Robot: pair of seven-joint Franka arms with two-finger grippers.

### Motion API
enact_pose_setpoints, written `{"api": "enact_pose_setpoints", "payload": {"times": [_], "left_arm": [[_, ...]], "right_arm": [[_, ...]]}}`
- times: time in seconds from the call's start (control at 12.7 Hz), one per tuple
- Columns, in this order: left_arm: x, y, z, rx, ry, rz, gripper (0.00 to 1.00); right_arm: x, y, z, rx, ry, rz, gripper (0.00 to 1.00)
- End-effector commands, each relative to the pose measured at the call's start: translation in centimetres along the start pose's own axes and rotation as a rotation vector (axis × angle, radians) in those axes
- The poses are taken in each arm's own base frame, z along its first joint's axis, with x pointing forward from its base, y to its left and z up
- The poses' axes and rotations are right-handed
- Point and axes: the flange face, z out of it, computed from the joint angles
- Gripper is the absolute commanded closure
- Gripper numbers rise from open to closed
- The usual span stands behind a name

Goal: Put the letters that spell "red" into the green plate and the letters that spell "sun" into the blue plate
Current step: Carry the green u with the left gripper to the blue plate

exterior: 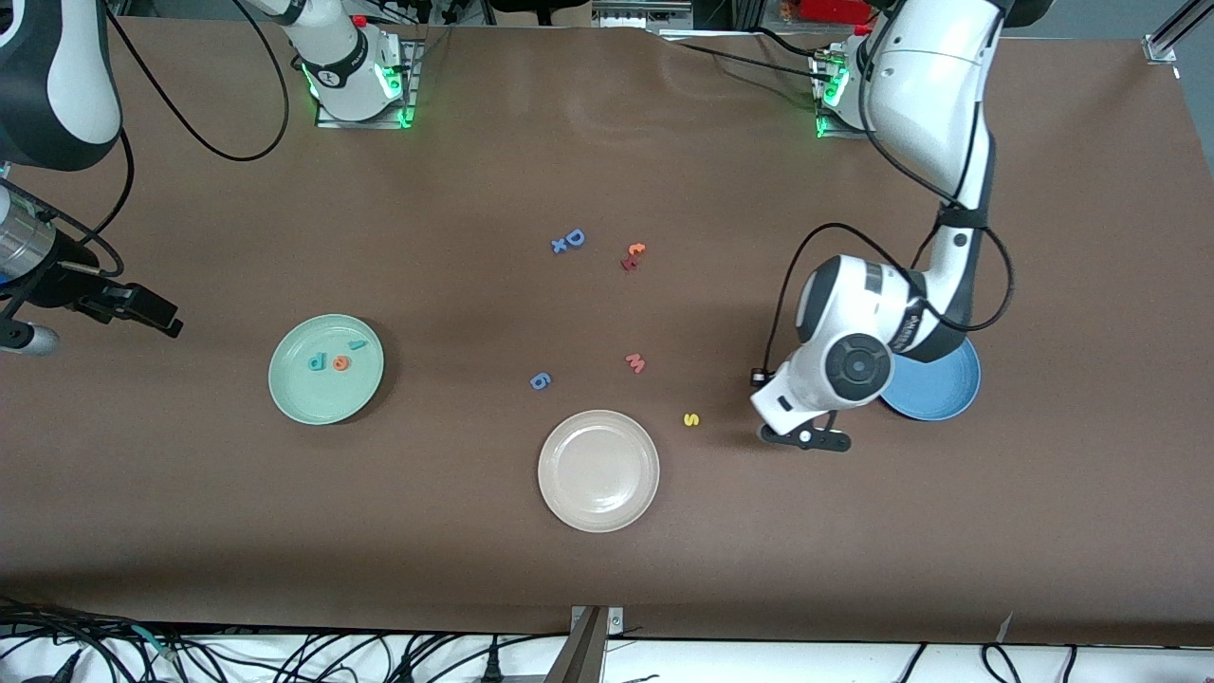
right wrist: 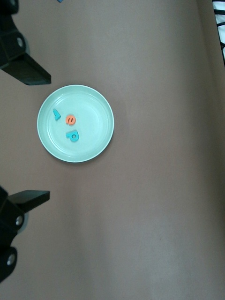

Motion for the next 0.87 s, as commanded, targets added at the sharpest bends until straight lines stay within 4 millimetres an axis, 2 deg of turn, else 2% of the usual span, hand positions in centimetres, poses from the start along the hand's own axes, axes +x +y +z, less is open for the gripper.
{"api": "enact_pose_setpoints", "payload": {"times": [0.0, 0.24, 0.39, 0.47, 0.55, 0.63, 0.71, 0.79], "left_arm": [[-3.0, -6.0, -0.7, -0.024, -0.031, 0.066, 0.81], [-4.0, -11.2, 0.3, -0.050, -0.058, 0.092, 0.81], [-4.5, -15.3, 1.4, -0.071, -0.076, 0.133, 0.81], [-4.7, -17.3, 1.9, -0.069, -0.084, 0.170, 0.78], [-5.0, -19.3, 2.3, -0.052, -0.095, 0.196, 0.78], [-5.1, -20.7, 2.9, -0.056, -0.102, 0.205, 0.78], [-5.0, -20.8, 2.9, -0.054, -0.099, 0.216, 0.78], [-4.7, -20.8, 3.1, -0.052, -0.100, 0.217, 0.62]], "right_arm": [[-0.7, 1.0, -2.1, 0.014, 0.023, -0.003, 0.01], [-1.4, 1.0, -3.2, 0.019, -0.004, -0.005, 0.01], [-1.7, 0.3, -4.1, 0.026, -0.001, -0.006, 0.01], [-1.6, -0.2, -4.9, 0.028, 0.015, -0.018, 0.01], [-1.6, -0.2, -6.7, 0.037, 0.047, -0.021, 0.01], [-1.8, -0.2, -7.6, 0.043, 0.061, -0.033, 0.01], [-2.0, -0.6, -8.0, 0.048, 0.066, -0.034, 0.01], [-2.3, -1.3, -7.9, 0.050, 0.050, -0.040, 0.01]]}}
